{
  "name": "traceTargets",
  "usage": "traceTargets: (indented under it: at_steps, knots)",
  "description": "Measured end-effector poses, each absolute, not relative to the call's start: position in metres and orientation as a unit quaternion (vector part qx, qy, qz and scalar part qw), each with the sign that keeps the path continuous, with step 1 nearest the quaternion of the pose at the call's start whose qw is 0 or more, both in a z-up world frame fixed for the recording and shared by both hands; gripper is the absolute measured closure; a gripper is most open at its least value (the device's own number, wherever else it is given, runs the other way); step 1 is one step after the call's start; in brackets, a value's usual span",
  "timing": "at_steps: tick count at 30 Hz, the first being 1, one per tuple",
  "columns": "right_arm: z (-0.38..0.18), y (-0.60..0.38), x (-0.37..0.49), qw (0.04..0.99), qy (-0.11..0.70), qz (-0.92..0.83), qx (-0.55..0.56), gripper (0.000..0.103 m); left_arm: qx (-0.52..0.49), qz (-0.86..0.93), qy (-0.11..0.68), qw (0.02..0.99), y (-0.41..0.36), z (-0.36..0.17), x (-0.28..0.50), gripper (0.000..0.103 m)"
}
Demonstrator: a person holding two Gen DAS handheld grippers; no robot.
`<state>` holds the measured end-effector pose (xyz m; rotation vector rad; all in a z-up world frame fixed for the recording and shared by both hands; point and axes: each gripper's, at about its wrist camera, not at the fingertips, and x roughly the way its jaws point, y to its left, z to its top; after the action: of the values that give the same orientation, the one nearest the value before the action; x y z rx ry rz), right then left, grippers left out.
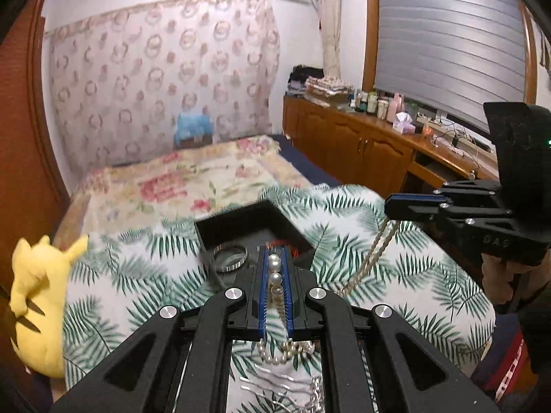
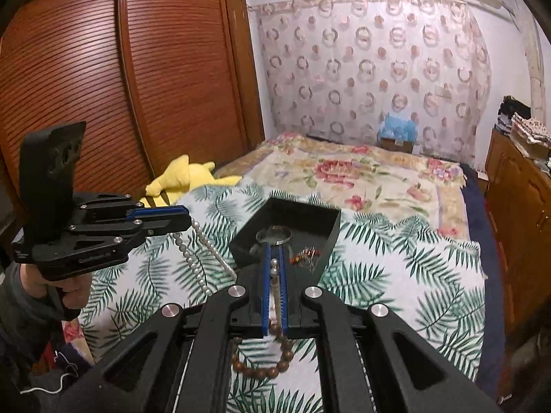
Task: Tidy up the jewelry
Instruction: 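Lower both strands into the black box and open both tools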
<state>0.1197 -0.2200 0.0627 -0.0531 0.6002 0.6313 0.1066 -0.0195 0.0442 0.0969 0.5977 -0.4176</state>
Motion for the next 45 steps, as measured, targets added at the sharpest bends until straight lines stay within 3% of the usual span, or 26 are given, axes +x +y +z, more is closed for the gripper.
traceTargets:
  at_steps: [25,45]
  knots:
    - [0.142,-0.23,0.17,0.914,0.227,0.336,-0.01,0.097,0.032,-0.215,0.214,0.952,-0.027,0.139,0.17,0.096]
    - [0.137,-0.196,0.241,0.907,0.243,0.343,-0.001,0.097,0.009,-0.196,0.319,0.927,-0.004,0.028,0.209,0.096]
